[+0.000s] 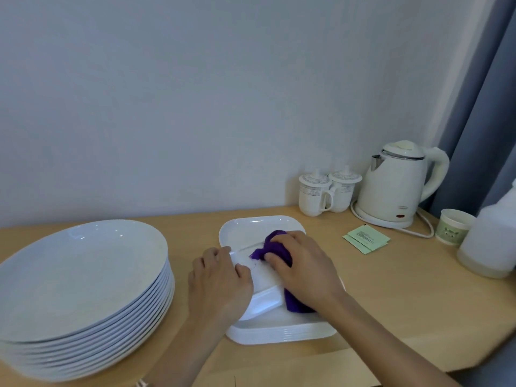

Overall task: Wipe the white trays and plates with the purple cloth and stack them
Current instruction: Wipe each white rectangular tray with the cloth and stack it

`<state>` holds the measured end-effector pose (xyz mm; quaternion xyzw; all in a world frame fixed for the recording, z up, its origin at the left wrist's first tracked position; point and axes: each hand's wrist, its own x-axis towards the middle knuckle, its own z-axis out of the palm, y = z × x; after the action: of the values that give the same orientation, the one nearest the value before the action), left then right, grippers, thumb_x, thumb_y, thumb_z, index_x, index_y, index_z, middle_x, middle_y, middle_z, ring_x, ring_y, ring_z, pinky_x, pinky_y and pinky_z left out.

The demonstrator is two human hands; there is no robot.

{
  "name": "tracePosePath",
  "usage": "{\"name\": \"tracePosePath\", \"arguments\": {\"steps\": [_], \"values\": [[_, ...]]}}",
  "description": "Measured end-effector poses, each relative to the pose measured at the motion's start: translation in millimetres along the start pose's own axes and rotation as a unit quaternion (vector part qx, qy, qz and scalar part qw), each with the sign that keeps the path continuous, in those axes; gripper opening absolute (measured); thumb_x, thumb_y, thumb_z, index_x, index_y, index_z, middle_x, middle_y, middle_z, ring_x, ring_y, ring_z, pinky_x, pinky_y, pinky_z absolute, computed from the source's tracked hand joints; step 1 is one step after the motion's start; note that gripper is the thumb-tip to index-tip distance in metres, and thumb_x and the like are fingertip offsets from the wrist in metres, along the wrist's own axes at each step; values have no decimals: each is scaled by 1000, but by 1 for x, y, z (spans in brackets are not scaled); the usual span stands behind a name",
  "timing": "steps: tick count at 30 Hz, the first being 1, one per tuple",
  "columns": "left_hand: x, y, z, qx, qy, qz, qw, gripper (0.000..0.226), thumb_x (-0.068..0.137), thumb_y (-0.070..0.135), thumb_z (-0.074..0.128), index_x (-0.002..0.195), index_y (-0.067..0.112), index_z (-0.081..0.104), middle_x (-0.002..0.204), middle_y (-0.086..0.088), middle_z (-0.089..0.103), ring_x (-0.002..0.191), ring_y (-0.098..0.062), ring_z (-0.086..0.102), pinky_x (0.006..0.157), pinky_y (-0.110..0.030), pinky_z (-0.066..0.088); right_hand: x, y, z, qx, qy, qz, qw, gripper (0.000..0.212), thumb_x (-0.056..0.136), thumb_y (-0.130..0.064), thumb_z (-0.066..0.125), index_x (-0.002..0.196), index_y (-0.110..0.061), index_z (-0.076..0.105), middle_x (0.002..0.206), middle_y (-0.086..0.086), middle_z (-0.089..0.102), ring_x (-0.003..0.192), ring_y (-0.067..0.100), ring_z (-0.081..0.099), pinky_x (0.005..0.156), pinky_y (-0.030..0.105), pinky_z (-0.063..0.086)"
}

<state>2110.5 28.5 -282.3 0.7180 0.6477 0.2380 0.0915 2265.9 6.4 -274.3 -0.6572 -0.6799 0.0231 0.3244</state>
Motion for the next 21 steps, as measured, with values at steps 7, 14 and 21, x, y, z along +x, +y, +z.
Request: {"name": "tracePosePath", "arguments": {"steps": [7, 14, 21], "values": [[-6, 4, 7, -65, 6, 25, 998, 50, 95, 28, 37, 144, 19, 29, 144, 2, 32, 126, -21, 33, 96, -29, 36, 0, 25, -11, 9, 51, 102, 993, 33, 92, -42, 51, 122, -29, 52, 128, -10, 47, 114, 13, 46, 84, 24, 36], [-3, 2, 13, -50, 15, 61, 997, 49, 96, 30, 37, 143, 19, 28, 146, 2, 31, 128, -20, 31, 100, -27, 34, -18, 1, 6, -28, 34, -29, 999, 44, 88, -54, 39, 120, -30, 57, 123, -13, 49, 119, 9, 43, 85, 13, 28], [-2, 0, 15, -55, 2, 75, 996, 50, 98, 31, 34, 145, 17, 24, 146, 1, 27, 129, -20, 29, 101, -28, 33, 6, 35, -19, 87, 74, 134, 984, 31, 92, -39, 53, 121, -29, 53, 125, -9, 48, 106, 8, 48, 84, 24, 36]]}}
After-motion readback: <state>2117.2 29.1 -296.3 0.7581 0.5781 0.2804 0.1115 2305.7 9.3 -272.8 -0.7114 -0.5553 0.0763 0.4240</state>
